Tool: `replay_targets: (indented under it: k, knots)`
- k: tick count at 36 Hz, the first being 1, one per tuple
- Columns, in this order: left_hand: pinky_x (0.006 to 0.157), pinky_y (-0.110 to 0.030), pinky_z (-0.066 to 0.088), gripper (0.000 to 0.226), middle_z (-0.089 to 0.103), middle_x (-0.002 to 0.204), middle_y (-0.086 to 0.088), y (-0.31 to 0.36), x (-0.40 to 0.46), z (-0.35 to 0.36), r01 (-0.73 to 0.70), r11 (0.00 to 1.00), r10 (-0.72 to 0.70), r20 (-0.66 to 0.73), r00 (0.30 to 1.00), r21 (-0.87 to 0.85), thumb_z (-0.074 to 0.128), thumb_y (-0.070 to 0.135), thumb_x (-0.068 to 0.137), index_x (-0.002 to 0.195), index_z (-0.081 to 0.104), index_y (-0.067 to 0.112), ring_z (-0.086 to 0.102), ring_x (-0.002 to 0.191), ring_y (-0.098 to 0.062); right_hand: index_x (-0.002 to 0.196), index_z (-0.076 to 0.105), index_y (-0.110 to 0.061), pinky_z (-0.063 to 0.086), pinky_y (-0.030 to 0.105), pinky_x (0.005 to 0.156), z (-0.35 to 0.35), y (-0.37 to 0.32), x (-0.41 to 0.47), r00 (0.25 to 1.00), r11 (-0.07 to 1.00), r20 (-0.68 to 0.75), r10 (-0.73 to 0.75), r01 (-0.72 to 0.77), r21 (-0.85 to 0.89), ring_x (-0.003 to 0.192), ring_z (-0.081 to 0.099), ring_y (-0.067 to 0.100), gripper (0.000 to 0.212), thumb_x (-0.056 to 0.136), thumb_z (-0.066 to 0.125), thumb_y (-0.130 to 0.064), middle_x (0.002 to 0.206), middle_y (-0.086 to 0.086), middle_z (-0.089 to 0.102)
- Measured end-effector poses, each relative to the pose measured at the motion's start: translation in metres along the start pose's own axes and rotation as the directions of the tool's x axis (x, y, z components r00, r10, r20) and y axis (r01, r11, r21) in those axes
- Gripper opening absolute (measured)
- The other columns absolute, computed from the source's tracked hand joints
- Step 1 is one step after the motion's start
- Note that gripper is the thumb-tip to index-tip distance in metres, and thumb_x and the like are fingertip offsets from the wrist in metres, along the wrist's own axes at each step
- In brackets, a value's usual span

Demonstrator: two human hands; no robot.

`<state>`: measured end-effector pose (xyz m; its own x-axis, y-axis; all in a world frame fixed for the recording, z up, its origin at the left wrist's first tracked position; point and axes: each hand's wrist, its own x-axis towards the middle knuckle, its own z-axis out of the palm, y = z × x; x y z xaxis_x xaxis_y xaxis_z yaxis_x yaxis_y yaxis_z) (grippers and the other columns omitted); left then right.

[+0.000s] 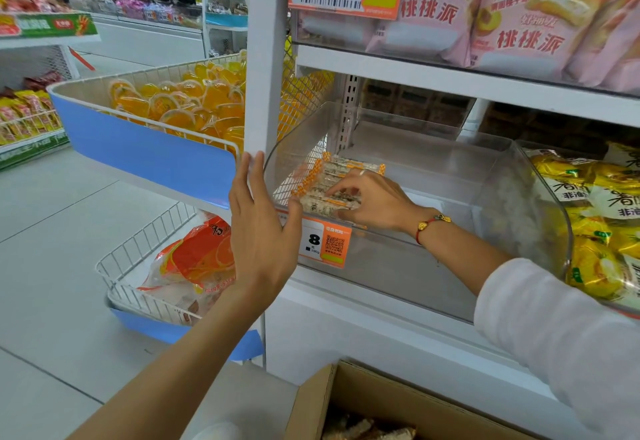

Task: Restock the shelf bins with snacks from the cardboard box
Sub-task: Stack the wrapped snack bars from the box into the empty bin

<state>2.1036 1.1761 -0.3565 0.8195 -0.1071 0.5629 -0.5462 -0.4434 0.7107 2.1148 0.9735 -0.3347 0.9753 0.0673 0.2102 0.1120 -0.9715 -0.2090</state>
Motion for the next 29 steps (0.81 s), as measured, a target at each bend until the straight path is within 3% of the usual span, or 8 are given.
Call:
replay_targets:
  k: [2,6,12,17,22,29]
  knots:
    - [0.106,-0.022,0.017,0.071,0.006,0.160,0.004,0.0001,-0.0001,-0.0001,0.003,1.000,-0.003,-0.001,1.000,0.002,0.038,0.042,0.090,0.153,0.013,0.020,0.005,0.147,-0.011,0.116,0.066,-0.030,0.044,0.028,0.068,-0.0003,0.0012,0.0004,1.000,1.000,-0.009,0.017,-0.017,0.001,0.095,0.054,0.013,0.032,0.085,0.070,-0.034,0.112,-0.003,0.061]
    - [0.106,-0.022,0.018,0.068,0.006,0.160,0.004,-0.0002,-0.0003,-0.0002,-0.006,1.000,0.006,-0.007,1.000,0.007,0.043,0.039,0.095,0.153,0.014,0.019,0.005,0.147,-0.011,0.113,0.070,-0.027,0.027,0.017,0.053,-0.0021,0.0020,0.0022,0.997,0.998,-0.045,0.062,-0.063,-0.016,0.082,0.044,0.007,0.026,0.089,0.066,-0.036,0.092,-0.011,0.051]
    - [0.106,-0.025,0.022,0.070,0.008,0.160,0.002,-0.0011,0.0003,-0.0002,-0.009,1.000,0.009,-0.009,1.000,0.014,0.042,0.039,0.093,0.153,0.015,0.018,0.007,0.147,-0.013,0.112,0.070,-0.027,0.025,0.015,0.053,-0.0017,0.0018,0.0040,0.997,0.997,-0.015,0.069,-0.069,0.026,0.082,0.042,0.005,0.025,0.088,0.068,-0.034,0.078,-0.022,0.040]
    - [0.107,-0.025,0.020,0.067,0.007,0.160,0.002,-0.0007,0.0007,-0.0002,-0.014,1.000,0.014,-0.013,1.000,0.014,0.046,0.035,0.096,0.153,0.014,0.018,0.007,0.147,-0.014,0.110,0.070,-0.028,0.029,0.015,0.057,0.0020,0.0046,0.0025,0.997,0.993,-0.019,0.076,-0.074,0.087,0.083,0.044,0.006,0.025,0.086,0.070,-0.034,0.092,-0.011,0.048]
    - [0.107,-0.028,0.024,0.067,0.007,0.160,0.002,-0.0019,0.0008,0.0000,-0.013,1.000,0.013,-0.017,1.000,0.012,0.049,0.032,0.097,0.153,0.013,0.020,0.008,0.147,-0.014,0.111,0.069,-0.029,0.030,0.019,0.057,0.0013,0.0035,0.0011,0.996,0.991,-0.028,0.079,-0.076,0.113,0.079,0.042,0.004,0.028,0.084,0.072,-0.035,0.083,-0.020,0.044]
    - [0.108,-0.026,0.021,0.067,0.007,0.160,0.002,-0.0018,0.0009,-0.0002,-0.010,1.000,0.010,-0.012,1.000,0.019,0.049,0.032,0.098,0.153,0.013,0.019,0.007,0.146,-0.013,0.107,0.071,-0.029,0.050,0.039,0.083,-0.0019,0.0032,0.0016,0.994,0.977,-0.044,0.101,-0.091,0.195,0.100,0.056,0.017,0.030,0.079,0.075,-0.041,0.109,-0.001,0.064]
